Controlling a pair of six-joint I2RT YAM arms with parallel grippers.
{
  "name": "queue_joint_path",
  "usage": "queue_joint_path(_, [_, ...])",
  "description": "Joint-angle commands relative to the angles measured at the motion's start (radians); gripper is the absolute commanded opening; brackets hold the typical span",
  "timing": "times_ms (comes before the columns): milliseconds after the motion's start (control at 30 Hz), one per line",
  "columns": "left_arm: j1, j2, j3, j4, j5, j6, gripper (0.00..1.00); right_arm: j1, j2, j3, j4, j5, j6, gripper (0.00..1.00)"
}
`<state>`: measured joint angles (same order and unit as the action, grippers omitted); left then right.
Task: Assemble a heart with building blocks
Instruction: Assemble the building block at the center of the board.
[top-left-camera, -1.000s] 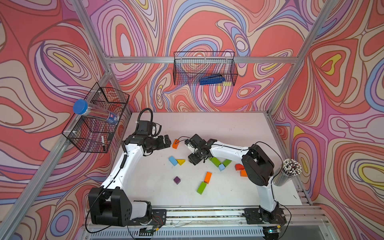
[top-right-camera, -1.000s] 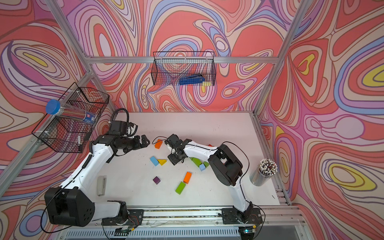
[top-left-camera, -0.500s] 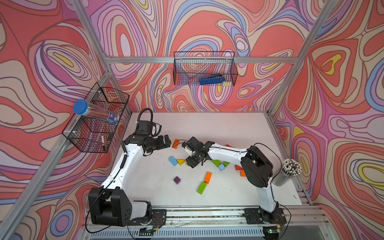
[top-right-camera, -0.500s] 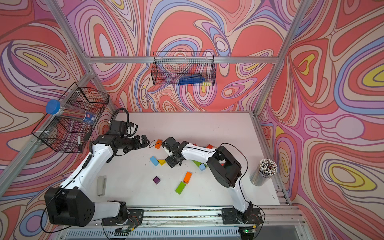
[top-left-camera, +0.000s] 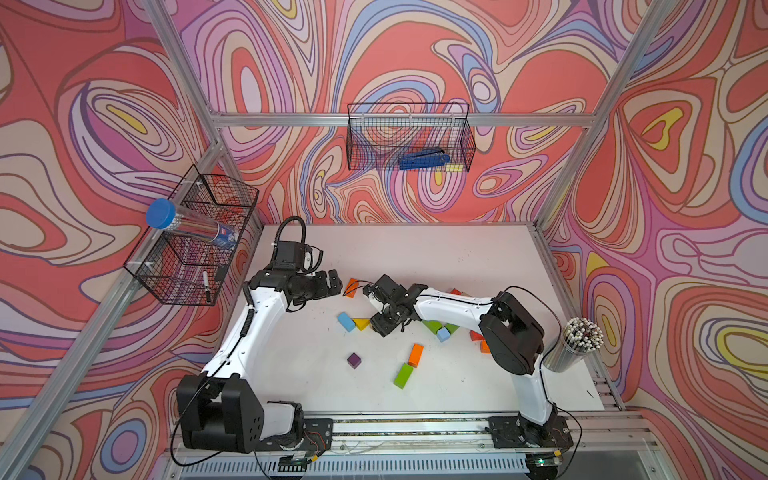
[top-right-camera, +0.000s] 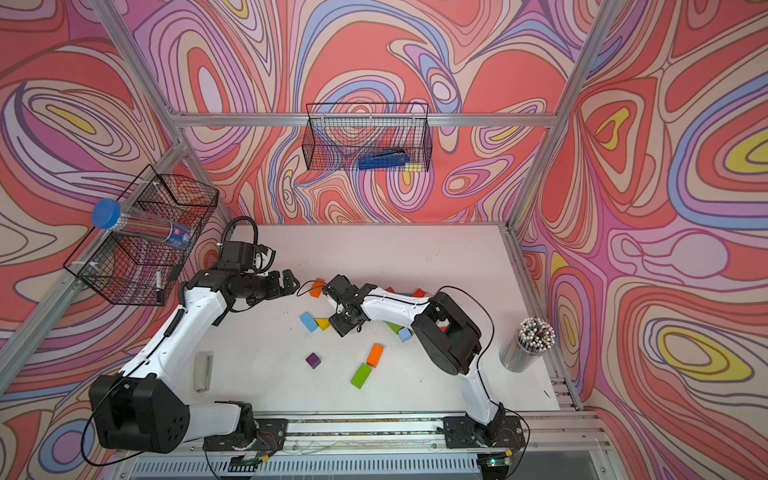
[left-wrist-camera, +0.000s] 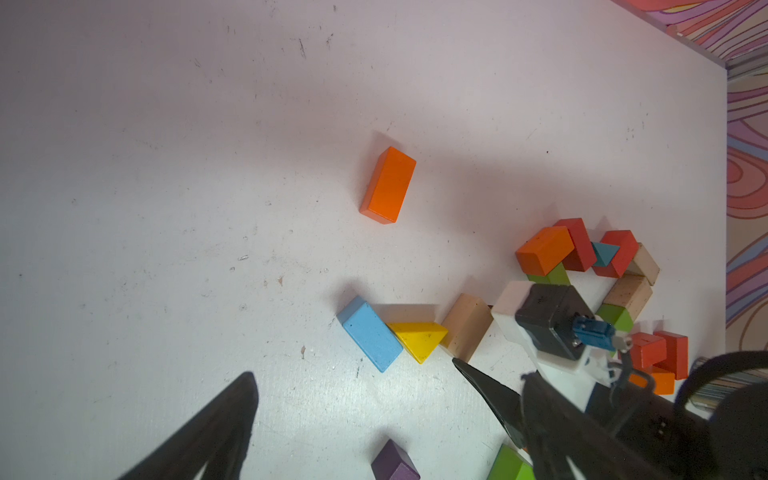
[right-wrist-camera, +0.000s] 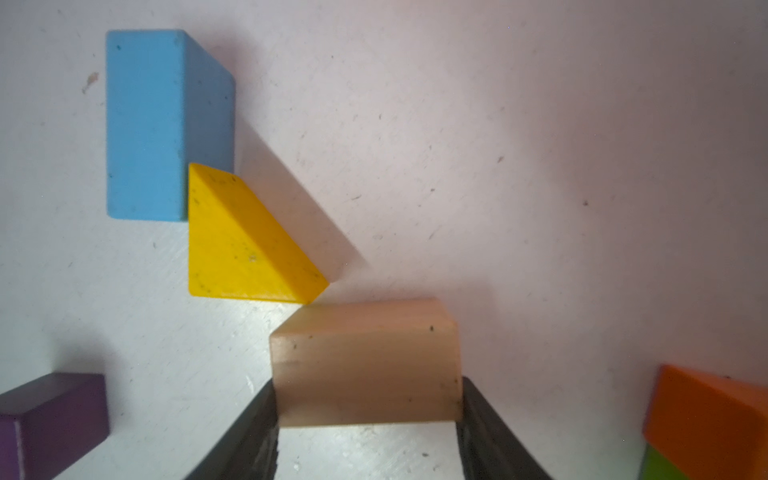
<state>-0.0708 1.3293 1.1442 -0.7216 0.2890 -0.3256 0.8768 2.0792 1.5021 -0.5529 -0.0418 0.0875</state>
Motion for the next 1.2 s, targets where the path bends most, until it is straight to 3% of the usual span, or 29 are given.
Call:
queue_joint_path(0, [0.006, 0.001, -0.008, 0.007, 0.006, 0.003, 0.98, 0.01, 0.03, 0.009, 0.022, -0.003, 0.017, 0.55])
queue_joint_path(400, [0.007, 0.004, -0.009, 0.005, 0.006, 0.003, 0.99, 0.016, 0.041, 0.011, 0.028, -0.008, 0.016, 0.56])
queue_joint_path(633, [0.006, 0.005, -0.008, 0.006, 0.004, 0.003, 0.98, 0.016, 0.043, 0.013, 0.027, -0.016, 0.014, 0.62])
queue_joint_path(967, [0.006, 0.014, -0.007, 0.001, 0.005, 0.003, 0.98, 0.016, 0.026, 0.015, 0.027, -0.016, 0.02, 0.81])
queue_joint_path(1167, [0.006, 0.054, 0.0, -0.016, 0.034, 0.02, 0.97, 0.015, -0.052, -0.032, 0.067, -0.076, 0.064, 0.93])
